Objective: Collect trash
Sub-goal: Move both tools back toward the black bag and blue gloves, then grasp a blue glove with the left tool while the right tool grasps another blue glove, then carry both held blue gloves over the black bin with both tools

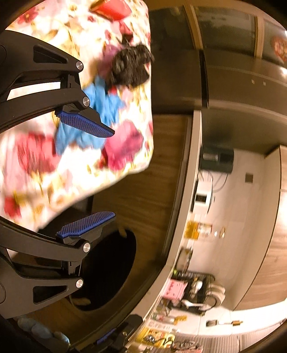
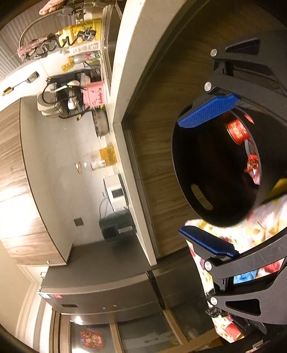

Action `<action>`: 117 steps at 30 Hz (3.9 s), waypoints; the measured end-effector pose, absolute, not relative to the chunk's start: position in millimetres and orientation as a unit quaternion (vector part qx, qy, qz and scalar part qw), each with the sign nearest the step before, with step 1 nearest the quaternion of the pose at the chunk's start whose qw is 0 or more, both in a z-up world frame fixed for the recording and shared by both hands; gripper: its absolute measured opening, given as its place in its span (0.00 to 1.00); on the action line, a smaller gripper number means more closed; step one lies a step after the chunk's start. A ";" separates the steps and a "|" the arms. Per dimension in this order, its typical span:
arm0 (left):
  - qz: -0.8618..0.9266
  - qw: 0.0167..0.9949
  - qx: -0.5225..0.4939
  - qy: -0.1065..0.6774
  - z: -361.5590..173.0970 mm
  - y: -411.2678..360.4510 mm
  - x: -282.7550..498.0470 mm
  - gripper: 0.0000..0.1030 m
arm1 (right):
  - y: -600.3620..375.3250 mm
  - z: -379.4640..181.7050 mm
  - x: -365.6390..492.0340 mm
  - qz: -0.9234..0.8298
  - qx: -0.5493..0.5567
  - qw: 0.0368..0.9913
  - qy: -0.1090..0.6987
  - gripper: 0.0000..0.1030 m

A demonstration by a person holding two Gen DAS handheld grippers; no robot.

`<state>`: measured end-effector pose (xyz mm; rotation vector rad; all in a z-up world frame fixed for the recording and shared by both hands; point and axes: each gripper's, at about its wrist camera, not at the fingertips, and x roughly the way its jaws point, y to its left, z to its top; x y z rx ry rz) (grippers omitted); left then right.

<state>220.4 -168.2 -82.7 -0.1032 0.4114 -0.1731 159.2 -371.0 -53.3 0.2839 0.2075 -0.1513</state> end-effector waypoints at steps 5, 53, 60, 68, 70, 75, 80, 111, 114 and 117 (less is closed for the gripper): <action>-0.042 0.974 -0.052 0.218 -97.4 -132.5 216.3 0.66 | -341.7 -60.2 164.7 -0.043 0.132 0.983 0.118 0.85; -0.047 0.949 -0.135 0.281 -130.9 -37.9 229.5 0.02 | -219.5 -100.9 222.2 0.057 0.072 0.978 0.189 0.77; -0.032 0.959 -0.138 0.245 -114.3 -7.3 199.2 0.02 | -189.3 -111.3 241.0 0.081 0.057 0.973 0.208 0.73; -0.027 0.963 -0.139 0.230 -105.2 10.6 192.6 0.02 | -171.6 -128.1 264.3 0.080 0.047 0.966 0.243 0.63; -0.026 0.963 -0.142 0.228 -104.1 14.0 193.1 0.02 | -170.5 -133.7 270.4 0.077 0.047 0.962 0.257 0.58; -0.026 0.962 -0.147 0.229 -104.8 18.5 194.9 0.02 | -169.1 -141.3 277.2 0.083 0.047 0.956 0.277 0.44; -0.025 0.962 -0.148 0.229 -104.4 18.9 195.4 0.02 | -166.7 -140.2 275.8 0.103 0.045 0.955 0.275 0.15; -0.051 0.970 -0.127 0.199 -73.8 -12.2 164.6 0.02 | -226.5 -39.5 171.0 0.113 0.073 0.983 0.125 0.03; -0.060 0.971 -0.123 0.196 -69.7 -24.8 162.6 0.02 | -237.4 -34.6 164.1 0.104 0.075 0.985 0.117 0.03; -0.072 0.971 -0.120 0.195 -64.8 -38.2 163.3 0.02 | -250.0 -31.1 159.4 0.093 0.078 0.986 0.112 0.03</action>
